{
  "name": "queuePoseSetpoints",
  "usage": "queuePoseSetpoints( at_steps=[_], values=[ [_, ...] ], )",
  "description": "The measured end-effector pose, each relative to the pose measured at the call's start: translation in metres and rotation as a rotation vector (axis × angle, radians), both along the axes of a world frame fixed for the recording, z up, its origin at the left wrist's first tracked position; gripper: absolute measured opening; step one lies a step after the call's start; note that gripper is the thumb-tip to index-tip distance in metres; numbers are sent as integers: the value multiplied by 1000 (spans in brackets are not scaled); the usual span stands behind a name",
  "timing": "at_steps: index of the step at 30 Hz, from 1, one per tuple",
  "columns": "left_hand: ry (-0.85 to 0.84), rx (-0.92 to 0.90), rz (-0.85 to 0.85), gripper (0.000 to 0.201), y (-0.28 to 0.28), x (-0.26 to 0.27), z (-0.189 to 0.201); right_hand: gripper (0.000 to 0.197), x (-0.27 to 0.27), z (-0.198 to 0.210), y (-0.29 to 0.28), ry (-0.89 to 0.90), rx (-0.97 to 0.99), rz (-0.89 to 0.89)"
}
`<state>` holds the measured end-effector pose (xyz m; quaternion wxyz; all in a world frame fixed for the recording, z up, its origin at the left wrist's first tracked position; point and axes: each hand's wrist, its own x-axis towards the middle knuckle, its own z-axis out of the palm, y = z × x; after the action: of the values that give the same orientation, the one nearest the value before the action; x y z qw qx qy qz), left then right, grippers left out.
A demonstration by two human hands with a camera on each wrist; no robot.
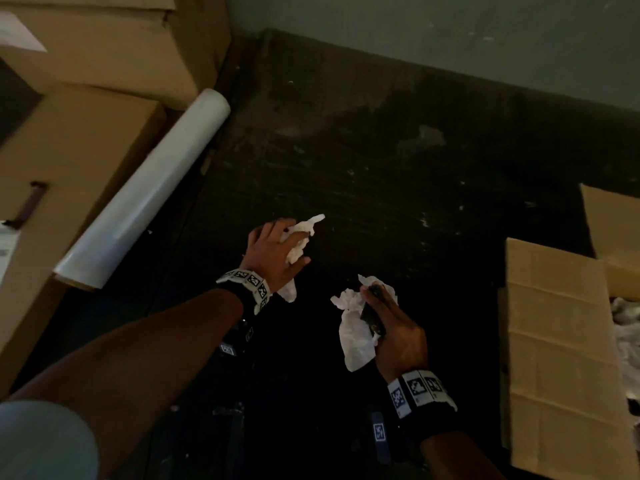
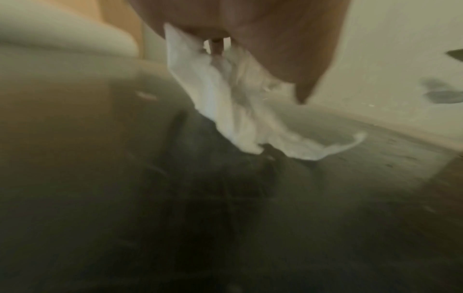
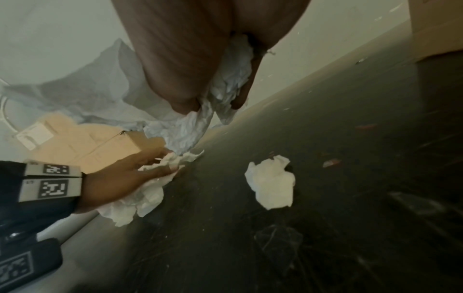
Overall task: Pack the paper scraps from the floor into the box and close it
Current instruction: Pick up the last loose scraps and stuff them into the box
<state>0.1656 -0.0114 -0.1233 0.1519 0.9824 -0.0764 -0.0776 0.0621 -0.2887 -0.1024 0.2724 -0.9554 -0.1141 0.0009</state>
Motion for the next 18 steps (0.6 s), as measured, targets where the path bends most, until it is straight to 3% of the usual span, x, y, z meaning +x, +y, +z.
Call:
queuePoseSetpoints(
  at_steps=[5,9,13,18],
  values=[
    [52,41,-81,108,12,-13,15,62,5,-2,12,0,21,21],
    [83,107,-138,132,31,-23,16,60,7,-2,21,0,40,30],
    [136,148,-222,136,39,-23,3,64,8,-2,28,0,48,67],
    [120,104,-280,127,17,1,-5,68,9,-6,23,55,43,72]
  ],
)
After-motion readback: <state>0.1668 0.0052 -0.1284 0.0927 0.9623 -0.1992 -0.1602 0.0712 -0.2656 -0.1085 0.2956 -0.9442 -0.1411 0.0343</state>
